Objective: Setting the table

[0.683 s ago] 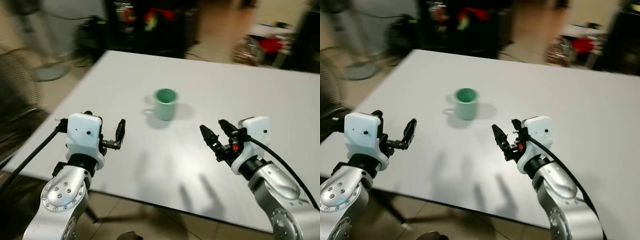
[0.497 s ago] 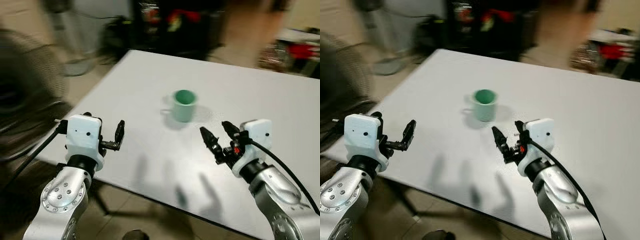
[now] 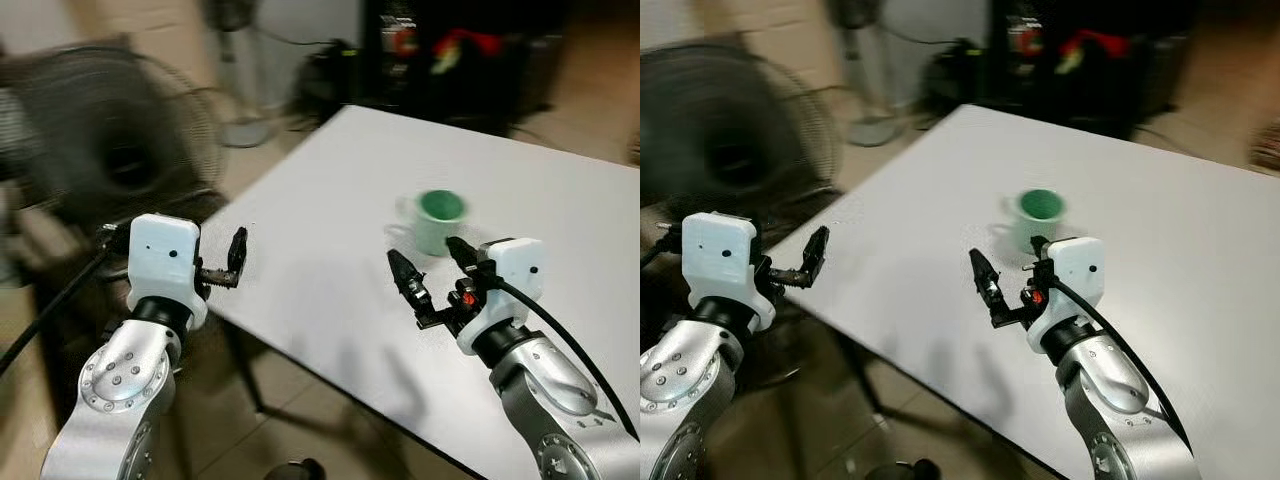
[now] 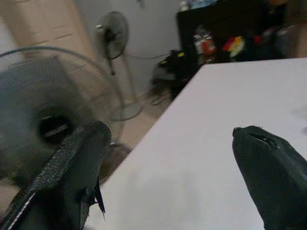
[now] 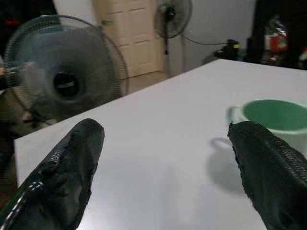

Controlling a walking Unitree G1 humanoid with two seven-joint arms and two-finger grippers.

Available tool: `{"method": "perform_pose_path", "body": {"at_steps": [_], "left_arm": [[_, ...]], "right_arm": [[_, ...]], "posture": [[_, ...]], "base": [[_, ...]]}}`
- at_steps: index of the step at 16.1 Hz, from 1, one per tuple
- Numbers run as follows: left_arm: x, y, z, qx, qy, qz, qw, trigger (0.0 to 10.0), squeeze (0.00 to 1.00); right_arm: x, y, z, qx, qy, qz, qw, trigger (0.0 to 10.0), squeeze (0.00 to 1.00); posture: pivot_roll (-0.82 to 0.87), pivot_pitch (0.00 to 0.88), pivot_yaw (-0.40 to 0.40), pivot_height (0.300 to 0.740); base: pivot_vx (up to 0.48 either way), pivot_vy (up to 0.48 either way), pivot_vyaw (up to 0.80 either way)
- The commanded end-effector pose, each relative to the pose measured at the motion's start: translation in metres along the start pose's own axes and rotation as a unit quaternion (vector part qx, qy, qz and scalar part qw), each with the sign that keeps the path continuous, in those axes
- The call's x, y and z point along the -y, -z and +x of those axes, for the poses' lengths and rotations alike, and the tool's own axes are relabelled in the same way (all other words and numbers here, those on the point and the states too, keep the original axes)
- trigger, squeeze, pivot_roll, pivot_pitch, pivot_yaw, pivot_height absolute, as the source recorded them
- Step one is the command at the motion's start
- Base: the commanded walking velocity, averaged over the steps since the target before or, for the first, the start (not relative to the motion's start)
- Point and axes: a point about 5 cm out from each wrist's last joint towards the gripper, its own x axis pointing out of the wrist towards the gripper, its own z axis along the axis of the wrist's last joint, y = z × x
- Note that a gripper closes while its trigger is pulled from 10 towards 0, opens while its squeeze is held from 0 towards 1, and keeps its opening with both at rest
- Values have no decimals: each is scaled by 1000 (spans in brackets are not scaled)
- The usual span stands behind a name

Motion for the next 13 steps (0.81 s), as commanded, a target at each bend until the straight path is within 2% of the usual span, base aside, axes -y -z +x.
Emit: {"method": "perform_pose_path", "body": {"at_steps": [1,2,4,5,9,12,13], "left_arm": [[-3,4,-3,-14,-15,-13,1000,10000,0],[-2,6,-4,-21,-16,-32,999,10000,0],[-2,9,-4,-27,-15,-30,999,10000,0],[-2,9,-3,-27,-15,-29,999,10000,1000],[-5,9,-1,-21,-24,3,999,10000,1000],[-5,10,1,-26,-27,-1,999,10000,1000],[-6,11,0,-30,-28,-6,999,10000,1000]], "right_arm": [[-2,2,0,-1,3,7,1000,10000,1000],[-1,4,1,-5,6,11,1000,10000,1000],[1,6,4,-10,9,23,1000,10000,1000],[3,7,5,-12,10,25,1000,10000,1000],[8,11,8,-21,17,24,999,10000,1000],[10,14,11,-32,19,28,999,10000,1000],[10,16,12,-38,18,24,999,10000,1000]], "posture": [[-15,2,90,740],[-15,0,87,740],[-12,1,85,740],[-9,3,82,740],[-6,3,81,740],[-3,6,77,740],[-2,8,75,740]], "base": [[0,0,800],[0,0,800],[0,0,800],[0,0,800],[0,0,800],[0,0,800],[0,326,0]]}}
